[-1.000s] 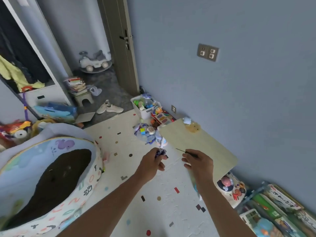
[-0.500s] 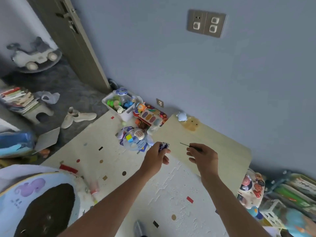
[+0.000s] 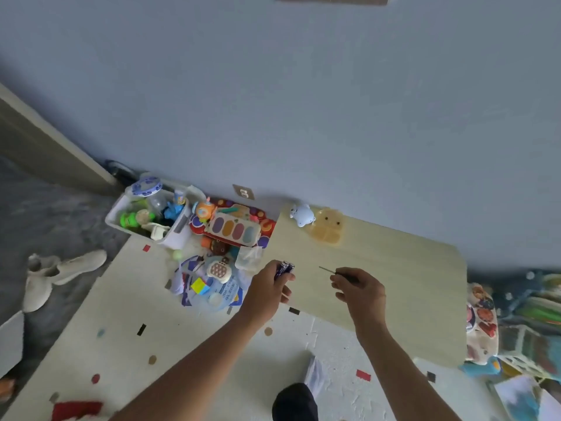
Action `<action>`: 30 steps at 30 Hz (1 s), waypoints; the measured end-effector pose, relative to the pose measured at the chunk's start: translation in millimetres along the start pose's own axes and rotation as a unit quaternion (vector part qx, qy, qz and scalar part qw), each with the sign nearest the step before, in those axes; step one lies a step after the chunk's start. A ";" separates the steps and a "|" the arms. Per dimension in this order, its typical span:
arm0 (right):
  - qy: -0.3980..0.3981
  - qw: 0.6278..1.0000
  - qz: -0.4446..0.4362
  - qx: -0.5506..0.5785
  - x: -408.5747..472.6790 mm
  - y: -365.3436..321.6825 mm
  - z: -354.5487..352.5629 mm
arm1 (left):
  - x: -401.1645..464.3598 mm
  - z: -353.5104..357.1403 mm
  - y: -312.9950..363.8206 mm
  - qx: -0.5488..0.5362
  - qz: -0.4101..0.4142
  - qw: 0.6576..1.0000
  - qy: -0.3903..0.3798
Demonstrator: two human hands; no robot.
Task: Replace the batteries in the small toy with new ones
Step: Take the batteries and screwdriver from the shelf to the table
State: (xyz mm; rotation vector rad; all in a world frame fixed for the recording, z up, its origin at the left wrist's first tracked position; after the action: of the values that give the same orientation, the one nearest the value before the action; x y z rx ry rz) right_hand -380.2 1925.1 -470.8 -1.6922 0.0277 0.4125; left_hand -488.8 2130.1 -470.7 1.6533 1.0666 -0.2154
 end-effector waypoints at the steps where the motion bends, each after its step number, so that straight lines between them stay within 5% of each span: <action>1: -0.001 1.000 0.000 0.001 15.6 11.3 8.7 | 20.5 0.6 -2.8 0.011 -0.002 1.000 0.000; 10: 0.053 0.998 0.013 -0.041 119.4 154.6 51.2 | 198.9 33.5 -58.8 0.182 0.072 0.980 0.038; 18: 0.063 0.975 -0.085 -0.194 175.4 270.7 76.1 | 288.8 87.2 -103.3 0.339 0.317 0.883 0.069; 23: 0.090 0.943 -0.141 -0.287 190.6 272.8 76.7 | 315.9 100.8 -105.2 0.359 0.419 0.829 0.089; 30: 0.118 0.914 -0.183 -0.342 195.4 273.6 77.6 | 333.6 106.3 -125.6 0.306 0.446 0.840 0.038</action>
State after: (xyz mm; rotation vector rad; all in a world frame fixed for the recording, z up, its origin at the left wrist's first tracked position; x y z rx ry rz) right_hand -286.2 1995.3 -795.3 -2.3723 -0.2848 -0.0913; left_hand -348.5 2215.4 -804.5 2.5835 0.1619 0.1539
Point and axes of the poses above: each hand's wrist, its own x-axis towards the middle knuckle, its own z-axis out of the palm, y = z × x, the point moved 10 cm from there along x, towards the middle knuckle, and after that the axes turned 15 degrees about -z, right-handed, at the moved point
